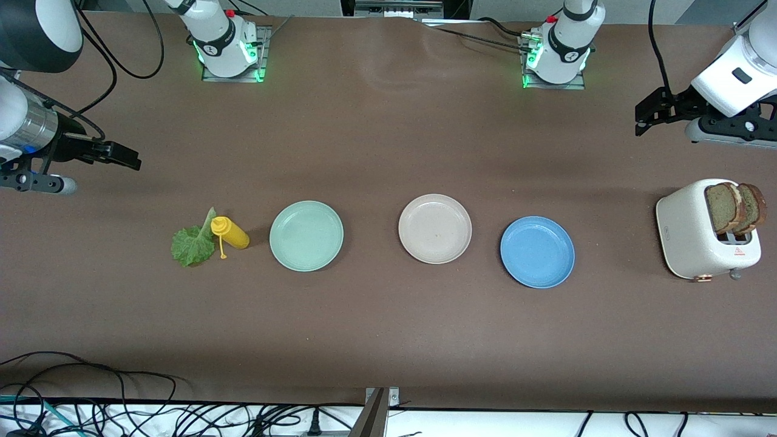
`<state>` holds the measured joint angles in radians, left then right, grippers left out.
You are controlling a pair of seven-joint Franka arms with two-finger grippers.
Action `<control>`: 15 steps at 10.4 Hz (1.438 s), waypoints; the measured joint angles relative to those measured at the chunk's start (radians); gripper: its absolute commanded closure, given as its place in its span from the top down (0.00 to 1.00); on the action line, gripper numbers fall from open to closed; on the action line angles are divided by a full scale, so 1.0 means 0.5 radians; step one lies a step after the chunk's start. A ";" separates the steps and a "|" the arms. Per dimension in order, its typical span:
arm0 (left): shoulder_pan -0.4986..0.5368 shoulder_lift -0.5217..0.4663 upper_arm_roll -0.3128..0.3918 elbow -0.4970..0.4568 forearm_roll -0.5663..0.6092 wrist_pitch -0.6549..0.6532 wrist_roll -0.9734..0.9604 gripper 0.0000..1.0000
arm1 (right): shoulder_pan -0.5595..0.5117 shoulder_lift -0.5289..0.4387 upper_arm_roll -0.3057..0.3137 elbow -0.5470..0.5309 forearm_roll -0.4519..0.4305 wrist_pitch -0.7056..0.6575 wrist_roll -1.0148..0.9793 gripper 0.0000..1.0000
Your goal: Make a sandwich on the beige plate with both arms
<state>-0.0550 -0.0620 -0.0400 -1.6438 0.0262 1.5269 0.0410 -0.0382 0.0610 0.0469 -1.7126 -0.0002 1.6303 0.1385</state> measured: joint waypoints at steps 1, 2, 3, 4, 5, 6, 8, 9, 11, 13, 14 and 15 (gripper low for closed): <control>0.000 -0.001 0.000 0.000 0.000 0.000 0.000 1.00 | 0.000 -0.005 0.000 0.000 0.000 -0.004 -0.001 1.00; 0.000 -0.002 0.000 0.000 0.000 0.000 0.000 1.00 | 0.001 -0.006 0.001 0.000 0.000 -0.006 -0.002 1.00; 0.000 -0.005 0.000 0.000 0.000 0.000 0.000 1.00 | 0.002 -0.006 0.002 0.000 0.000 -0.008 -0.002 1.00; 0.000 -0.008 0.000 0.000 0.000 -0.001 0.000 1.00 | 0.003 -0.006 0.003 0.000 0.000 -0.011 -0.002 1.00; 0.000 -0.012 0.000 0.000 0.000 -0.002 0.000 1.00 | 0.003 -0.004 0.003 0.000 0.000 -0.012 -0.002 1.00; 0.000 -0.016 0.000 -0.002 0.000 -0.003 0.000 1.00 | 0.003 -0.001 0.003 -0.001 0.000 -0.012 -0.002 1.00; 0.000 -0.018 -0.003 -0.008 0.000 -0.003 0.000 1.00 | 0.003 0.006 0.003 -0.002 0.000 -0.012 -0.002 1.00; -0.001 -0.018 -0.004 -0.009 0.000 -0.003 0.000 1.00 | 0.003 0.008 0.003 -0.002 0.000 -0.012 -0.002 1.00; -0.001 -0.018 -0.004 -0.009 0.000 -0.003 0.000 1.00 | 0.003 0.012 0.003 -0.003 0.000 -0.012 -0.002 1.00; 0.000 -0.018 -0.004 -0.009 0.000 -0.003 0.000 1.00 | 0.003 0.034 0.003 -0.009 0.000 -0.012 -0.002 1.00; 0.002 -0.016 0.001 -0.009 0.000 -0.003 0.000 1.00 | 0.002 0.060 0.003 -0.010 0.000 -0.006 -0.001 1.00; 0.018 -0.010 0.014 -0.009 0.000 -0.003 0.000 1.00 | 0.001 0.094 0.001 -0.013 0.000 0.008 -0.001 1.00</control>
<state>-0.0459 -0.0669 -0.0327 -1.6482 0.0262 1.5253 0.0410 -0.0375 0.1078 0.0474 -1.7191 -0.0002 1.6342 0.1381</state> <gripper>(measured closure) 0.000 0.000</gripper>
